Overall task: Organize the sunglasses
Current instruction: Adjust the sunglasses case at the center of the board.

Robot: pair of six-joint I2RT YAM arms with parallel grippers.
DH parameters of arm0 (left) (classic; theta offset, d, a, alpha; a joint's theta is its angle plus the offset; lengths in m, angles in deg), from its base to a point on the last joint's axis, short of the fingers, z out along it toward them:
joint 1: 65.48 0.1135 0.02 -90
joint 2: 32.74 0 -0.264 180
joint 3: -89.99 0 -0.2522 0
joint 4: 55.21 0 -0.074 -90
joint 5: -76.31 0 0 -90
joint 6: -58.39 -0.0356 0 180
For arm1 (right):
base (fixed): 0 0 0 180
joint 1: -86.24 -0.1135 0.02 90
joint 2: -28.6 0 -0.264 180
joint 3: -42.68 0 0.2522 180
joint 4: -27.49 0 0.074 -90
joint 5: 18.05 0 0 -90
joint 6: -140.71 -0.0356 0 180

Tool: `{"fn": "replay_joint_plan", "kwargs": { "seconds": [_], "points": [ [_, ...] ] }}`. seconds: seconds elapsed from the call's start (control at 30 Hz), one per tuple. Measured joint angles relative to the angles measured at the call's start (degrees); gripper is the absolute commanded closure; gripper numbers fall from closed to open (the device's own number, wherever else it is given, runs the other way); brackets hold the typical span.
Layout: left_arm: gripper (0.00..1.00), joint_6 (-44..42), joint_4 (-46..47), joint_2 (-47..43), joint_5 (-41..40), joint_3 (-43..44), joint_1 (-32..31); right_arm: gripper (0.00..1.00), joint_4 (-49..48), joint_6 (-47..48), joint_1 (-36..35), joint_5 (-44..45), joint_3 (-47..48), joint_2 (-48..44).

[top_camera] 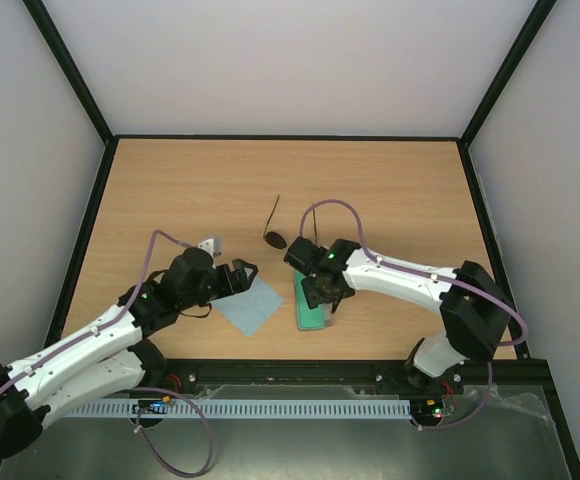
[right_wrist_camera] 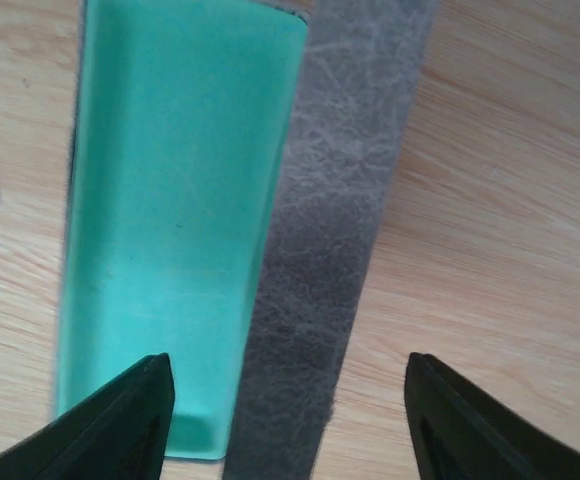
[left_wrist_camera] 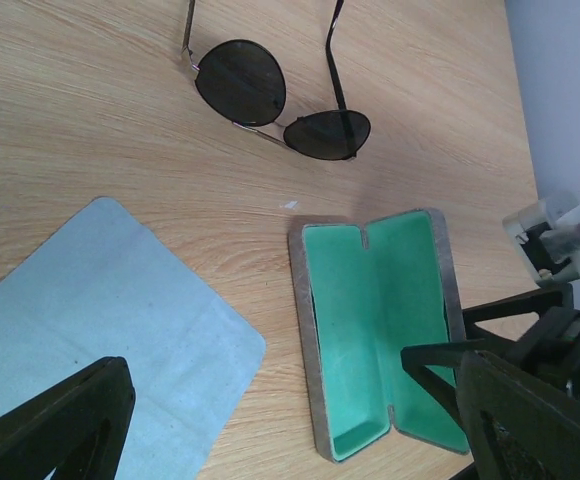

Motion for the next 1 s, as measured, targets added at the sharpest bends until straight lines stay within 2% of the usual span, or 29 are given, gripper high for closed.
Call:
{"fn": "replay_joint_plan", "kwargs": {
  "seconds": [0.07, 0.2, 0.3, 0.47, 1.0],
  "points": [
    [0.09, 0.0, -0.2, -0.7, 0.0, -0.2, 0.0, 0.68, 0.9, 0.1, -0.5, 1.7, 0.0, 1.3],
    [0.09, -0.2, -0.9, -1.9, 0.0, -0.4, 0.1, 0.73, 1.6, -0.3, -0.5, 5.9, 0.2, 1.3],
    [0.09, -0.3, -1.3, -2.7, 0.0, -0.4, 0.1, 0.85, 2.5, 0.3, -0.5, 9.6, 1.1, 1.4],
    [0.09, -0.4, -1.5, -3.0, 0.2, -0.7, 0.1, 0.94, 3.9, 2.4, -0.5, 17.0, 3.9, 3.6],
    [0.09, -0.4, -0.9, -1.4, 1.1, -1.2, 0.1, 0.98, 2.1, 11.0, -0.7, 35.0, 4.3, 5.7]
  ]
}}
